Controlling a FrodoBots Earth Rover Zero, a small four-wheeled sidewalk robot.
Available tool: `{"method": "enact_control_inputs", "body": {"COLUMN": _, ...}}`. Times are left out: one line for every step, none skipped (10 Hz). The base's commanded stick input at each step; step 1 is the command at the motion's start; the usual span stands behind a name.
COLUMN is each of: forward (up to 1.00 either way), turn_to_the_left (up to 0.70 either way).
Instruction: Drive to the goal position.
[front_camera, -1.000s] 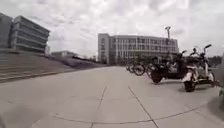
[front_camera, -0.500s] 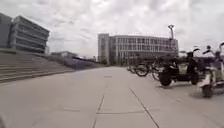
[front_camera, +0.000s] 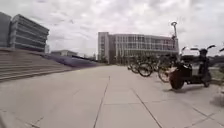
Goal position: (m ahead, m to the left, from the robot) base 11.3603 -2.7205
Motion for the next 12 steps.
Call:
{"method": "enact_control_inputs", "body": {"forward": 1.0, "turn_to_the_left": 0.0}}
{"method": "enact_control_inputs", "body": {"forward": 1.0, "turn_to_the_left": 0.0}}
{"method": "enact_control_inputs", "body": {"forward": 1.0, "turn_to_the_left": 0.0}}
{"method": "enact_control_inputs", "body": {"forward": 1.0, "turn_to_the_left": 0.0}}
{"method": "enact_control_inputs", "body": {"forward": 1.0, "turn_to_the_left": 0.0}}
{"method": "enact_control_inputs", "body": {"forward": 1.0, "turn_to_the_left": 0.0}}
{"method": "enact_control_inputs", "body": {"forward": 1.0, "turn_to_the_left": 0.0}}
{"method": "enact_control_inputs", "body": {"forward": 1.0, "turn_to_the_left": 0.0}}
{"method": "enact_control_inputs", "body": {"forward": 1.0, "turn_to_the_left": 0.0}}
{"method": "enact_control_inputs", "body": {"forward": 1.0, "turn_to_the_left": 0.0}}
{"method": "enact_control_inputs", "body": {"forward": 1.0, "turn_to_the_left": 0.0}}
{"method": "enact_control_inputs", "body": {"forward": 1.0, "turn_to_the_left": 0.0}}
